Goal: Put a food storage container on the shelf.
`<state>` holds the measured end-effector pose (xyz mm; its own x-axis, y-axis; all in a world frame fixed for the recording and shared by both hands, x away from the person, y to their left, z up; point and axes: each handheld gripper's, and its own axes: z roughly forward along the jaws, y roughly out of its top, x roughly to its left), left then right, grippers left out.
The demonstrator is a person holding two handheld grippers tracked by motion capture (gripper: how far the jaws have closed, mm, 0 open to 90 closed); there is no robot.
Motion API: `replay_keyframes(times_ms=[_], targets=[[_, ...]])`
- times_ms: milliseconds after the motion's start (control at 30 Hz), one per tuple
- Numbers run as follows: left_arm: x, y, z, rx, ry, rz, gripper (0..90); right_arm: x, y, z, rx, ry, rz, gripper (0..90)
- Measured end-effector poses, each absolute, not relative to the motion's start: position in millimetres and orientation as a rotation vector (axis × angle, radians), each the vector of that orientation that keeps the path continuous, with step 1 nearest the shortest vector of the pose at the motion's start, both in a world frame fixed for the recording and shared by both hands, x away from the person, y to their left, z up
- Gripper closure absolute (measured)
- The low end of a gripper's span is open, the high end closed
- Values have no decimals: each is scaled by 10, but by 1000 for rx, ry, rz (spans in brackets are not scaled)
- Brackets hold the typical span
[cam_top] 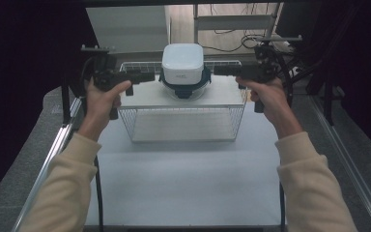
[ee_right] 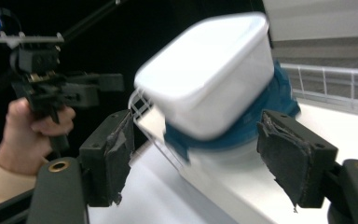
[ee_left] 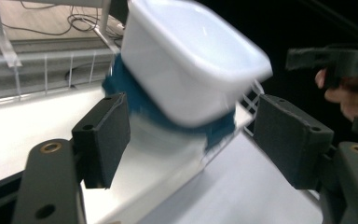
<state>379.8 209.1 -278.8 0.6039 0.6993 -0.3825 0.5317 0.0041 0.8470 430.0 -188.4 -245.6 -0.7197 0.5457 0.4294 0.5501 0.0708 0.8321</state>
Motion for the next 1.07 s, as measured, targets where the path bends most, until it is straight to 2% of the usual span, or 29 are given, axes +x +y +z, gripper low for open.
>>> replay_keyframes(times_ms=[167,367,567,767,1067], targets=[[3397,2137,-3087,1686,1036,218,228,3897,-2034,-2735,-1138,-2459,-1780,230],[2922,2125,-3591,1720,1028,259,218,3419,-2217,-3317,-1157,-2602,-1740,216],[2694,2093,-4034,1781,1061,240,209,3136,-2310,-3855,-1164,-2675,-1656,213],[2660,2057,-4263,1828,1094,216,210,3065,-2348,-4095,-1206,-2639,-1618,213],[2658,2078,-4278,1811,1109,232,208,3013,-2340,-4135,-1202,-2656,-1639,206]])
